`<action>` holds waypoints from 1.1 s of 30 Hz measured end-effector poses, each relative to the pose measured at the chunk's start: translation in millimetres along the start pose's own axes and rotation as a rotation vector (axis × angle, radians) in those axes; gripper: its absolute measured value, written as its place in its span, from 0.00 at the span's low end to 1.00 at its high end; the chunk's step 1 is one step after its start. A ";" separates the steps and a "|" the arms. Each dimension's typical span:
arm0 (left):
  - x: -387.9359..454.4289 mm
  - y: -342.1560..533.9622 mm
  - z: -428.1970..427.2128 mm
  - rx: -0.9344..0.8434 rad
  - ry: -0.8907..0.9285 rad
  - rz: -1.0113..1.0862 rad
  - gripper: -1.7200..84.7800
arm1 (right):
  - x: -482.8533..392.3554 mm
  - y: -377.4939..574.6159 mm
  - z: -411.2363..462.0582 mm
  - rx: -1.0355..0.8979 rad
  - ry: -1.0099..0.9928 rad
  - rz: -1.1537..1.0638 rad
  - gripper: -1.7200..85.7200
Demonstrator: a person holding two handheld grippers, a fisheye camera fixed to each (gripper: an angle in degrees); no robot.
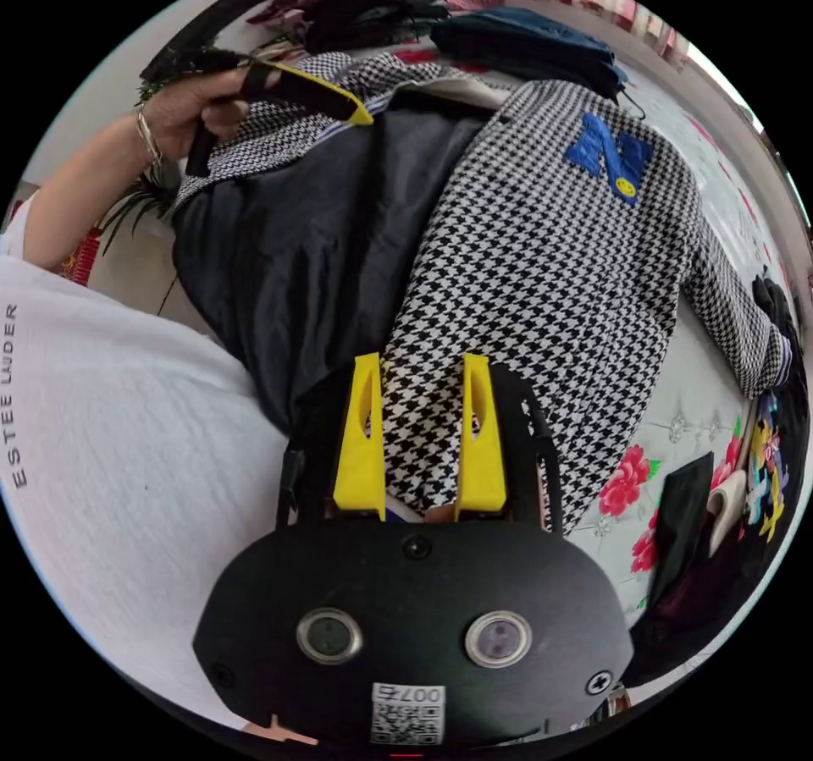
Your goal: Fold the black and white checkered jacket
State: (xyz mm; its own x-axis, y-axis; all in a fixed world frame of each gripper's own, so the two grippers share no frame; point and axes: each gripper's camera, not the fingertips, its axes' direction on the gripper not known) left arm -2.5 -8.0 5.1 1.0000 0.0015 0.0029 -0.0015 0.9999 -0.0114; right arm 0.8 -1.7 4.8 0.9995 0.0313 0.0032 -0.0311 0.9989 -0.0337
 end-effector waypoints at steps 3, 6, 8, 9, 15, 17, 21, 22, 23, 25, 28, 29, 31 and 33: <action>-11.4 -38.4 24.1 -0.035 0.005 -0.012 0.04 | 2.1 11.3 -18.4 0.019 0.026 0.028 0.07; -19.6 -70.7 46.5 -0.046 0.009 -0.017 0.02 | 12.0 31.3 -62.6 0.104 0.047 0.070 0.04; -24.0 -88.3 57.3 -0.072 -0.004 -0.004 0.01 | 23.3 44.1 -88.7 0.148 0.024 0.109 0.03; -27.1 -98.7 59.8 -0.072 -0.006 0.009 0.01 | 34.1 53.3 -104.0 0.175 -0.025 0.136 0.03; -78.9 -148.7 59.3 -0.070 0.094 -0.056 0.01 | 114.1 112.7 -140.4 0.311 -0.346 0.391 0.02; -98.0 -180.7 47.1 -0.054 0.121 -0.088 0.01 | 128.0 127.3 -144.5 0.343 -0.410 0.435 0.02; -105.3 -238.5 5.7 0.097 -0.021 -0.053 0.01 | 136.3 136.9 -156.7 0.370 -0.608 0.317 0.02; -117.3 -256.0 8.3 0.092 -0.056 -0.106 0.01 | 137.3 135.9 -156.0 0.352 -0.641 0.297 0.02; -132.8 -269.0 20.6 0.052 -0.037 -0.186 0.01 | 139.6 133.1 -151.2 0.300 -0.693 0.270 0.02; -148.0 -276.4 47.5 -0.028 -0.006 -0.273 0.01 | 139.6 128.7 -139.3 0.211 -0.714 0.244 0.02; -137.4 -264.5 68.4 -0.063 -0.049 -0.226 0.01 | 132.6 118.4 -118.6 0.094 -0.617 0.224 0.02; -129.6 -253.9 65.8 -0.048 -0.072 -0.196 0.01 | 129.5 113.2 -112.1 0.069 -0.578 0.219 0.02; -121.6 -234.5 54.8 -0.031 -0.094 -0.174 0.02 | 126.7 106.4 -103.1 0.053 -0.576 0.217 0.03; -114.7 -206.6 33.4 0.013 -0.118 -0.171 0.03 | 121.5 99.2 -92.8 0.031 -0.607 0.188 0.03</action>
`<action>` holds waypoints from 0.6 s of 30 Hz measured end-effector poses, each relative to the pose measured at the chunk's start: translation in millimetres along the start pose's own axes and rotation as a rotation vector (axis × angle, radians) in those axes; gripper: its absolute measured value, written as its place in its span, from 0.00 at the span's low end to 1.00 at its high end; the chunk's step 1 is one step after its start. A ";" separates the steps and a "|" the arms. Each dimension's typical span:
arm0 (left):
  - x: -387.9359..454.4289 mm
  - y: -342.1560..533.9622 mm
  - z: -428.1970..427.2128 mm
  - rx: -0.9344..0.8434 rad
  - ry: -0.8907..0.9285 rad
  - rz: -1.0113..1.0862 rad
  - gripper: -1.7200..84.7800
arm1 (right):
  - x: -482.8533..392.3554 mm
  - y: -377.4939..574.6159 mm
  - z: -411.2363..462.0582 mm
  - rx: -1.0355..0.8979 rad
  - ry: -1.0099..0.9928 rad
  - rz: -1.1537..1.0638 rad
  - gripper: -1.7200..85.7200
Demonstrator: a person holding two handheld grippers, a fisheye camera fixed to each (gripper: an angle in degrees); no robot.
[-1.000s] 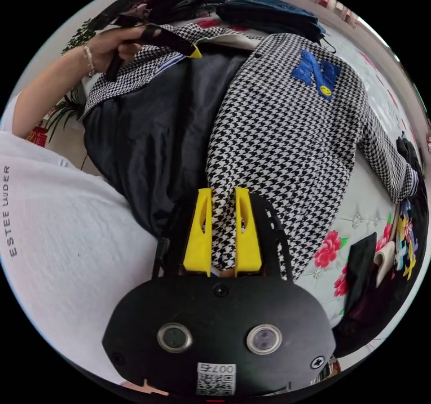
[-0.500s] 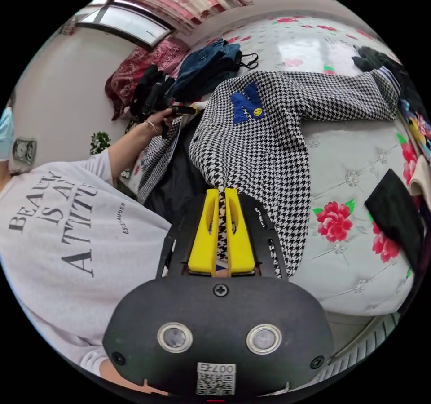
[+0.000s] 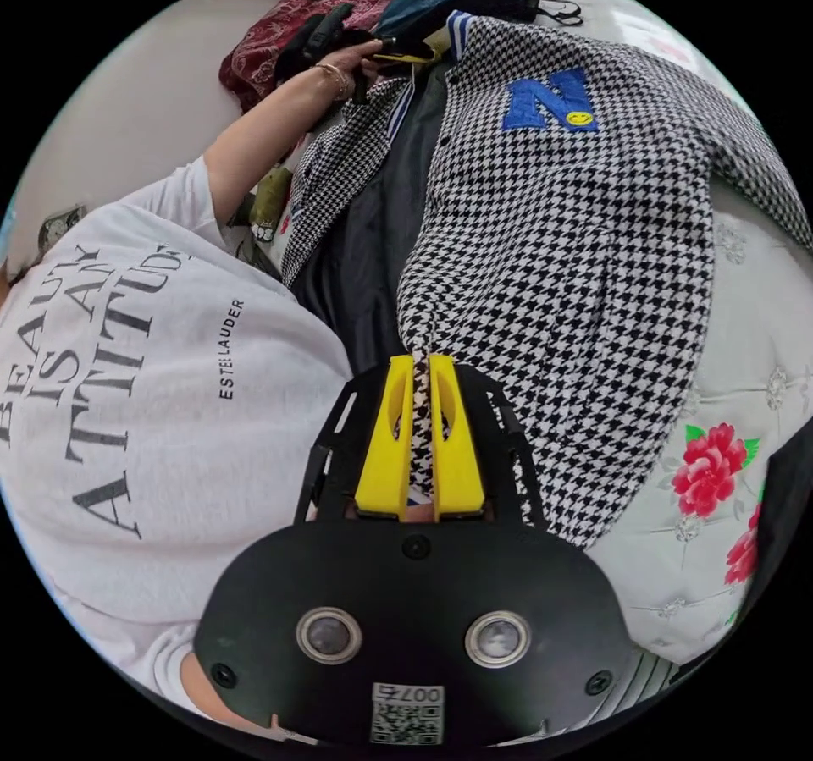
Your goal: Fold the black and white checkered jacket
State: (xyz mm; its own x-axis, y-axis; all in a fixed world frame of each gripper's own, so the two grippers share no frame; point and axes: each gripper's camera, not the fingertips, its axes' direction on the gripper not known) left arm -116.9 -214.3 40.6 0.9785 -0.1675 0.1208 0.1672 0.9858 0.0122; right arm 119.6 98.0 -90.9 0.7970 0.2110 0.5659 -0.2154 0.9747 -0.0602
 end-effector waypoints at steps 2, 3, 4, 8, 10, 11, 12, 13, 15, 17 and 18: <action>0.4 51.9 -34.5 0.074 -0.023 -0.023 0.03 | -2.7 -1.0 3.6 -0.011 0.011 -0.022 0.03; 1.8 67.1 -41.7 0.087 -0.019 -0.027 0.02 | -5.1 0.5 1.5 -0.012 0.013 -0.040 0.03; 6.9 99.5 -52.8 0.105 0.009 -0.029 0.02 | -6.0 2.1 -1.6 -0.005 0.014 -0.046 0.03; 39.9 200.4 -59.1 0.076 0.163 0.025 0.01 | -5.2 22.5 -40.0 0.081 -0.038 -0.072 0.03; 70.3 259.4 -49.4 0.005 0.240 0.087 0.01 | -1.8 33.4 -59.2 0.132 -0.079 -0.079 0.03; 77.7 271.9 -46.5 -0.017 0.260 0.104 0.01 | 0.8 40.9 -71.4 0.177 -0.105 -0.080 0.03; 90.3 294.5 -41.8 -0.054 0.293 0.122 0.01 | 5.4 48.4 -83.3 0.235 -0.147 -0.071 0.03; 99.9 313.1 -39.0 -0.083 0.325 0.124 0.01 | 8.4 51.8 -88.5 0.261 -0.173 -0.064 0.03; 111.8 333.3 -40.4 -0.089 0.392 0.139 0.02 | 25.3 65.5 -109.0 0.375 -0.271 -0.011 0.03; 121.9 346.1 -44.6 -0.049 0.461 0.176 0.04 | 45.4 77.2 -121.1 0.465 -0.396 0.050 0.03; 128.1 350.2 -45.9 -0.018 0.493 0.211 0.07 | 60.1 85.0 -124.8 0.520 -0.507 0.091 0.03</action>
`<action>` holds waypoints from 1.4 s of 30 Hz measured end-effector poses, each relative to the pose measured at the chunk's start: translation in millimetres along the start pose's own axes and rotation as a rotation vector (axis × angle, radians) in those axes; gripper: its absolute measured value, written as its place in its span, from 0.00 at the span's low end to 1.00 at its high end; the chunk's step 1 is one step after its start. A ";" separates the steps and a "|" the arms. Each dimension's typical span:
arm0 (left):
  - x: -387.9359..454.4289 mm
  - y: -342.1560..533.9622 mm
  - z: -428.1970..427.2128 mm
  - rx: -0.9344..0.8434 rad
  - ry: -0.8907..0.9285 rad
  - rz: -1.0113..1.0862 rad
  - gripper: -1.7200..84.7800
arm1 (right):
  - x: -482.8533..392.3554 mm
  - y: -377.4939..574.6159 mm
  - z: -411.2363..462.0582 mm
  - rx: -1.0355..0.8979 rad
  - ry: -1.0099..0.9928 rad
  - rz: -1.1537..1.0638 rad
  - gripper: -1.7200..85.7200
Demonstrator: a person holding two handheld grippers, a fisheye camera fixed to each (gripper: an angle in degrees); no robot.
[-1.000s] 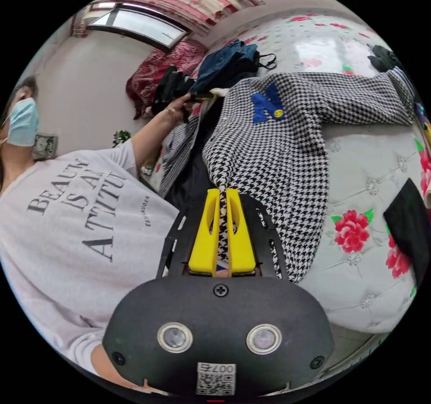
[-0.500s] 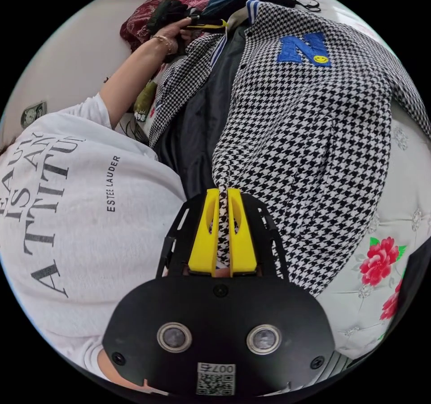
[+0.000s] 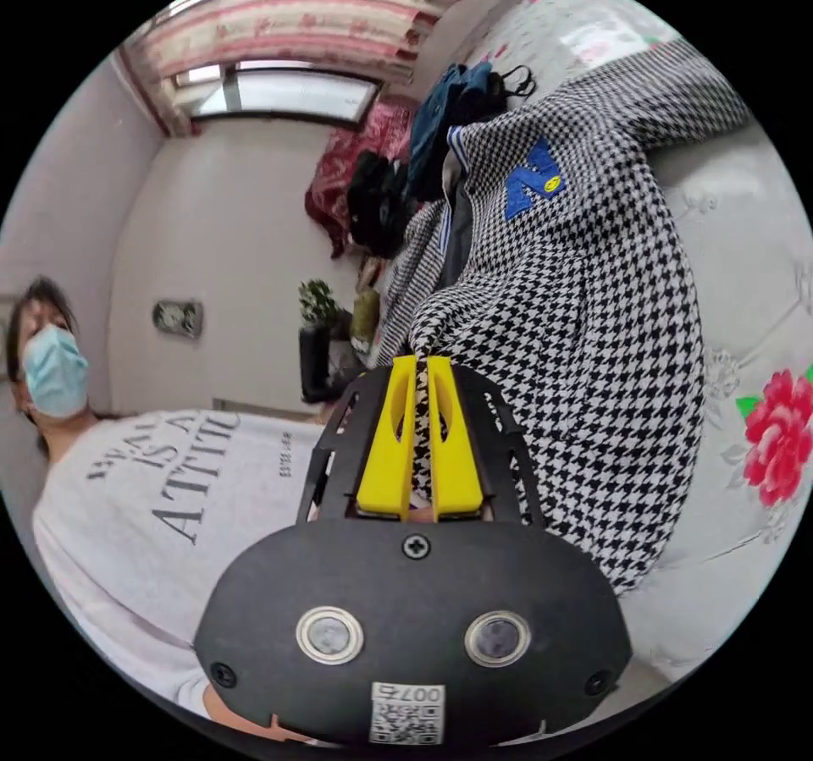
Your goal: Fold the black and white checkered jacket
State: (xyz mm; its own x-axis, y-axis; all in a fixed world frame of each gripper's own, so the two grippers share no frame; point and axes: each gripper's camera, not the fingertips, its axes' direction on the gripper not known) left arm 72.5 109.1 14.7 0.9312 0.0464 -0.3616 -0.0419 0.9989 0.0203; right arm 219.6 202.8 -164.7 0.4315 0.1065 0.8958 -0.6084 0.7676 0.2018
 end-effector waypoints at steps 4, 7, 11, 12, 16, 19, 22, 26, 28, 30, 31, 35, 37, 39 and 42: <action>2.1 -5.2 11.7 0.106 0.191 0.140 0.17 | 24.3 12.1 -16.1 0.104 -0.253 0.106 0.05; -7.3 -14.5 12.6 0.142 0.362 0.127 0.18 | 11.2 16.7 -12.4 0.067 -0.243 0.084 0.07; -17.0 -7.7 -4.5 0.128 0.374 0.096 0.02 | -34.8 21.1 -27.4 0.067 -0.075 -0.039 0.08; -19.7 -3.9 -9.4 0.138 0.378 0.093 0.02 | -48.2 25.2 -36.6 0.071 -0.048 -0.089 0.08; -42.2 26.5 -37.9 0.131 0.312 0.000 0.01 | -77.4 52.7 -68.2 0.090 0.115 -0.184 0.09; -58.7 45.9 -57.1 0.177 0.300 -0.086 0.01 | -84.3 86.6 -77.8 0.051 0.377 -0.200 0.09; -66.2 52.1 -57.4 0.129 0.229 -0.133 0.03 | -84.3 121.2 -64.8 -0.038 0.627 -0.208 0.10; -66.3 36.6 -37.6 0.044 0.220 -0.151 0.08 | -78.1 145.3 -35.9 -0.116 0.728 -0.190 0.11; -56.2 14.8 -31.9 0.022 0.225 -0.114 0.09 | -79.1 143.6 -23.9 -0.113 0.714 -0.188 0.11; -37.9 -15.9 -29.0 -0.001 0.203 -0.051 0.08 | -93.4 136.7 -12.3 -0.076 0.696 -0.215 0.11; -23.6 -36.7 -28.4 -0.015 0.164 -0.006 0.08 | -101.1 135.5 -9.8 -0.060 0.697 -0.235 0.11; 8.6 -86.7 -22.5 -0.071 0.058 0.094 0.07 | -179.0 136.0 19.6 -0.020 0.783 -0.468 0.11; 17.1 -105.8 -17.7 -0.106 0.005 0.087 0.07 | -203.7 136.6 43.1 -0.047 0.822 -0.551 0.12; 19.7 -113.4 -16.7 -0.120 -0.007 0.074 0.06 | -214.5 130.6 81.5 -0.115 0.830 -0.616 0.12; 20.5 -115.3 -22.3 -0.111 -0.012 0.077 0.06 | -188.8 108.0 128.9 -0.222 0.963 -0.599 0.10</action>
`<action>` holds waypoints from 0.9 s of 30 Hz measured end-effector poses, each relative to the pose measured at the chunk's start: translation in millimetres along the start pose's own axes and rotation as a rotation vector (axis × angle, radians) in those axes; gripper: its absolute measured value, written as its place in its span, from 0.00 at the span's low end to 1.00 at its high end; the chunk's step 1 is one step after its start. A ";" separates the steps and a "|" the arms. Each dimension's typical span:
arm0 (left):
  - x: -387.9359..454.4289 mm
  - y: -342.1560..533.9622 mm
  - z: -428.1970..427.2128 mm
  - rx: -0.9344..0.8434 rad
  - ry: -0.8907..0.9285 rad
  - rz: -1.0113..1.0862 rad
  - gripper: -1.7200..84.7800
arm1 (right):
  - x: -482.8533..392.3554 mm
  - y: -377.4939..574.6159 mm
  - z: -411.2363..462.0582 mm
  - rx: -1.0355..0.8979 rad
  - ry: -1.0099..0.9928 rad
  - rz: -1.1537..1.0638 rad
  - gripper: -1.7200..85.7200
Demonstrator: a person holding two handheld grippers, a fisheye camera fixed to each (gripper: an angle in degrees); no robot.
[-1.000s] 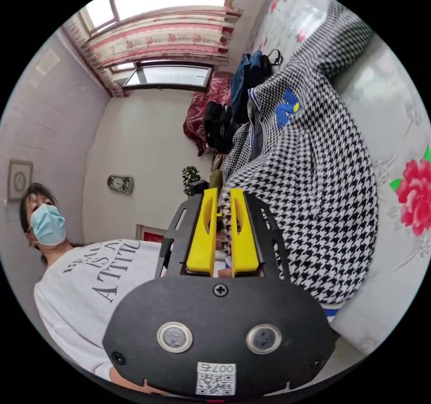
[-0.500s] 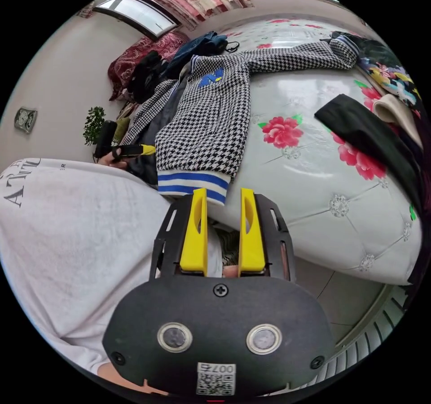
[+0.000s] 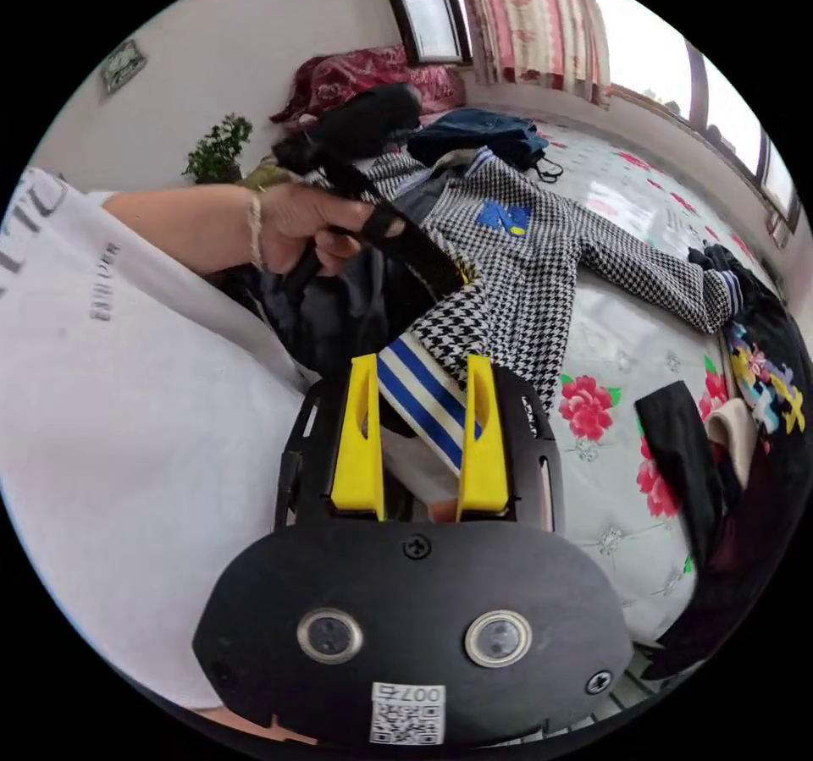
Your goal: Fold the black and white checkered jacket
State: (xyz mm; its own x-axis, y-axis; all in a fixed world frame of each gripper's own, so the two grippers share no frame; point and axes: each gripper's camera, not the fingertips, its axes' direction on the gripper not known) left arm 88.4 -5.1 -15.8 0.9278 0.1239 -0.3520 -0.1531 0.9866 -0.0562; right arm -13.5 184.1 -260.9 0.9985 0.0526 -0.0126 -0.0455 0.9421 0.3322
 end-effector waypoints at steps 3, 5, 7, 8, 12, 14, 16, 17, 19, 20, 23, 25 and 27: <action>-11.6 7.8 -15.8 0.022 0.054 -0.015 0.07 | 24.4 -17.5 24.7 -0.094 0.010 0.068 0.06; -22.8 19.7 -32.0 0.061 0.067 -0.026 0.08 | 54.0 -14.7 -4.3 0.027 -0.062 0.182 0.04; -43.1 40.1 -47.7 0.098 0.064 -0.053 0.08 | 91.8 -0.6 -39.6 0.167 -0.189 0.296 0.03; -55.1 47.7 -49.2 0.091 0.073 -0.077 0.09 | 120.1 14.3 -58.7 0.255 -0.281 0.383 0.02; -80.2 51.4 -37.5 0.060 0.235 -0.134 0.12 | 203.6 79.8 -74.7 0.505 -0.666 0.653 0.02; -80.8 41.1 -23.8 0.043 0.347 -0.123 0.15 | 221.4 103.2 -66.8 0.568 -0.764 0.748 0.02; -84.3 32.6 -14.8 0.056 0.447 -0.123 0.17 | 228.7 118.0 -58.4 0.607 -0.837 0.802 0.02; -87.5 30.0 -12.3 0.067 0.494 -0.134 0.18 | 227.7 121.9 -55.6 0.613 -0.850 0.810 0.02; -105.2 21.5 -8.8 0.140 0.706 -0.207 0.22 | 220.8 120.0 -56.3 0.579 -0.827 0.782 0.02; -109.2 19.8 -9.0 0.159 0.739 -0.224 0.22 | 214.9 117.9 -59.4 0.552 -0.803 0.751 0.02; -117.8 8.0 -7.1 0.169 0.740 -0.233 0.22 | 202.7 118.0 -69.7 0.516 -0.773 0.676 0.02; -121.9 2.5 3.8 0.148 0.749 -0.254 0.20 | 197.2 119.5 -74.4 0.492 -0.759 0.639 0.02; -125.8 4.2 9.0 0.165 0.803 -0.291 0.16 | 192.9 125.4 -78.5 0.489 -0.749 0.614 0.02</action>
State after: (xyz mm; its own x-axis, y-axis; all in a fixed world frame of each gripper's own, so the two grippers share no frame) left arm -25.9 -15.6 36.7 0.3919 -0.1867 -0.9009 0.1621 0.9779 -0.1322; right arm 171.1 338.4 -295.8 0.5807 0.0985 0.8081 -0.6926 0.5814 0.4269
